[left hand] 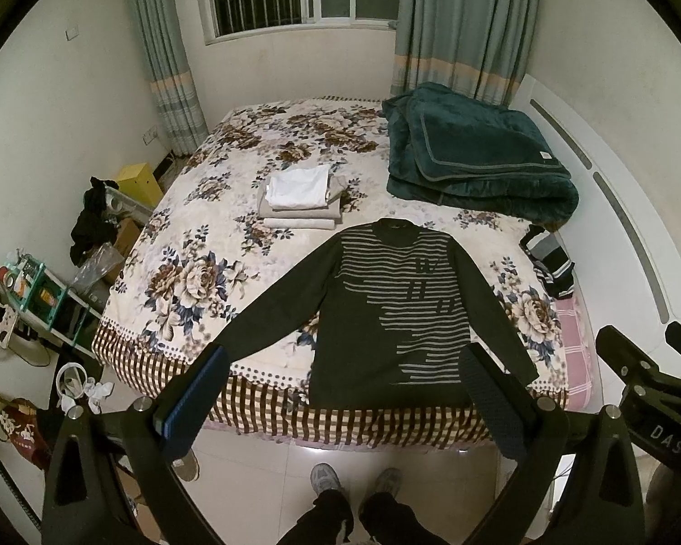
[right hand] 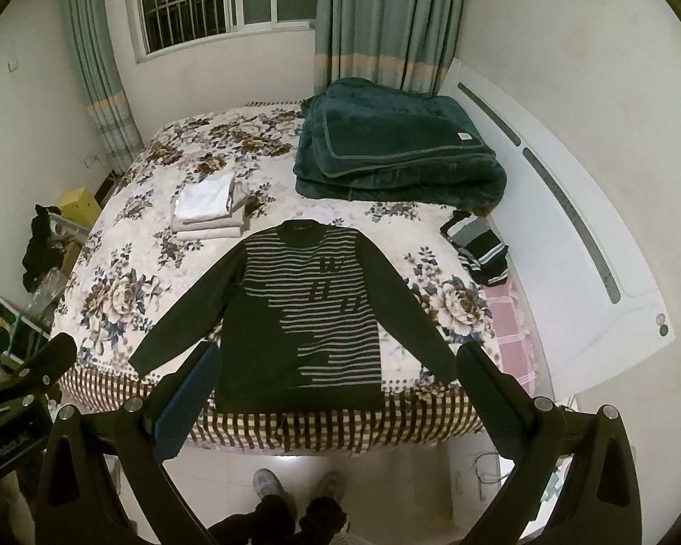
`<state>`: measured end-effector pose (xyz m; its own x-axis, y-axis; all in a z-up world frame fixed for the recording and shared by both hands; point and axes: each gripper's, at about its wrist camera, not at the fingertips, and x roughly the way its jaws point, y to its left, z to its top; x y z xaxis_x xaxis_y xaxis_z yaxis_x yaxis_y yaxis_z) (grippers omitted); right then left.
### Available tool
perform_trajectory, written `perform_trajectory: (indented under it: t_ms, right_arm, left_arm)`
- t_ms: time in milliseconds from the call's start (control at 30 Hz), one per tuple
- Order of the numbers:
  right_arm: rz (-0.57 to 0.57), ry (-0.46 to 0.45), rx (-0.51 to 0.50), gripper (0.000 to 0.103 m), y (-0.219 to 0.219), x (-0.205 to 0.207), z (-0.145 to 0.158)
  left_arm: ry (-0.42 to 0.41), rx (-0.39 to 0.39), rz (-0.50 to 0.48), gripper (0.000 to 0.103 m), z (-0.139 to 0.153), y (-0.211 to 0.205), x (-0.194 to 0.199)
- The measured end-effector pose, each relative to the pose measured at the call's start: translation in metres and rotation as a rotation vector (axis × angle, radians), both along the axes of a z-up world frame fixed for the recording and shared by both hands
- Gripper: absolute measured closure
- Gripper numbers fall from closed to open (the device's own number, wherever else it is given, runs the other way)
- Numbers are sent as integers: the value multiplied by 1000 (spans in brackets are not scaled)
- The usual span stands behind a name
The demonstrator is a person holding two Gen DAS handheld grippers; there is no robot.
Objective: Fold small clothes
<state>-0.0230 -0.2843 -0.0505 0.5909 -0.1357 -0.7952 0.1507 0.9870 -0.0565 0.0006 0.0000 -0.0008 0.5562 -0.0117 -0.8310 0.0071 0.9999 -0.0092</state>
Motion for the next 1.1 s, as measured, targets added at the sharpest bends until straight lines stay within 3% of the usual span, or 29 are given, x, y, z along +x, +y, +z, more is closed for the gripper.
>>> perform_trajectory:
  t_ms: [1100]
  right_arm:
    - [1, 1, 1, 0, 0, 4, 1]
  left_arm:
    - [-4, -4, 0, 0, 1, -3, 4]
